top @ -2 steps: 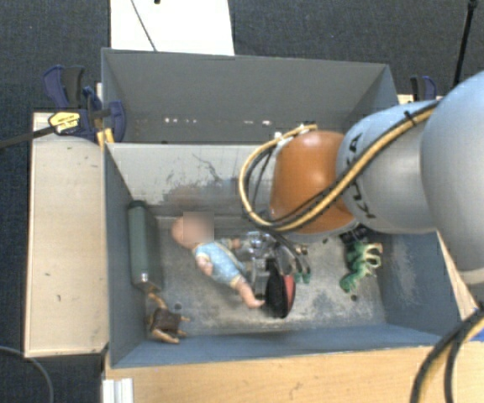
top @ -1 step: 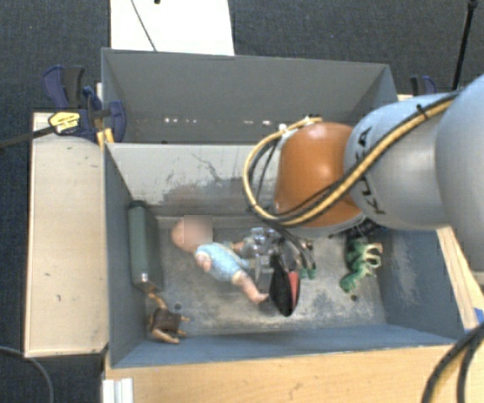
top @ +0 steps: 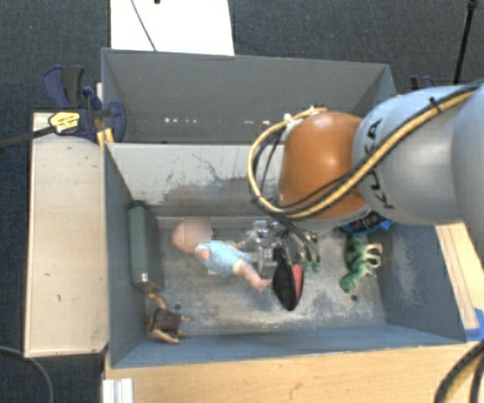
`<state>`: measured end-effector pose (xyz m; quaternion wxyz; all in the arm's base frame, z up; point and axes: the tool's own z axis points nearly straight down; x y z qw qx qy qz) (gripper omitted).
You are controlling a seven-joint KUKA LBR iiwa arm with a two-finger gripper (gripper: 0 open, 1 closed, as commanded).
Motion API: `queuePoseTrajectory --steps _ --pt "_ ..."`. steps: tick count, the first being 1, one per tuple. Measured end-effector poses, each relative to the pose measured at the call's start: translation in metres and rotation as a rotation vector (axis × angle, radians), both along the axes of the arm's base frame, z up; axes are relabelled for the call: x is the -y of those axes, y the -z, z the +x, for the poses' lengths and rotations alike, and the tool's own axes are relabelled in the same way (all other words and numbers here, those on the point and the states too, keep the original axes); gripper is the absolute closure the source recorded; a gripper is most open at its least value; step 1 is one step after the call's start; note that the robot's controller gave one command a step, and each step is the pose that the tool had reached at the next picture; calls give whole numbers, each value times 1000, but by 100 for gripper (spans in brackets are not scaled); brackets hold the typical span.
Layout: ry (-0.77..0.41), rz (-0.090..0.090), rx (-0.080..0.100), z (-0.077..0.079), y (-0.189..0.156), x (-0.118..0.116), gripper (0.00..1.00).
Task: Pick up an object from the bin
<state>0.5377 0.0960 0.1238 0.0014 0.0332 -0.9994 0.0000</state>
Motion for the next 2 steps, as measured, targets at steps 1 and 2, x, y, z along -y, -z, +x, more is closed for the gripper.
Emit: queuePoseTrajectory --steps 1,2 --pt "0 0 4 1 -17 0 100" --pt "1 1 7 1 -27 0 100"
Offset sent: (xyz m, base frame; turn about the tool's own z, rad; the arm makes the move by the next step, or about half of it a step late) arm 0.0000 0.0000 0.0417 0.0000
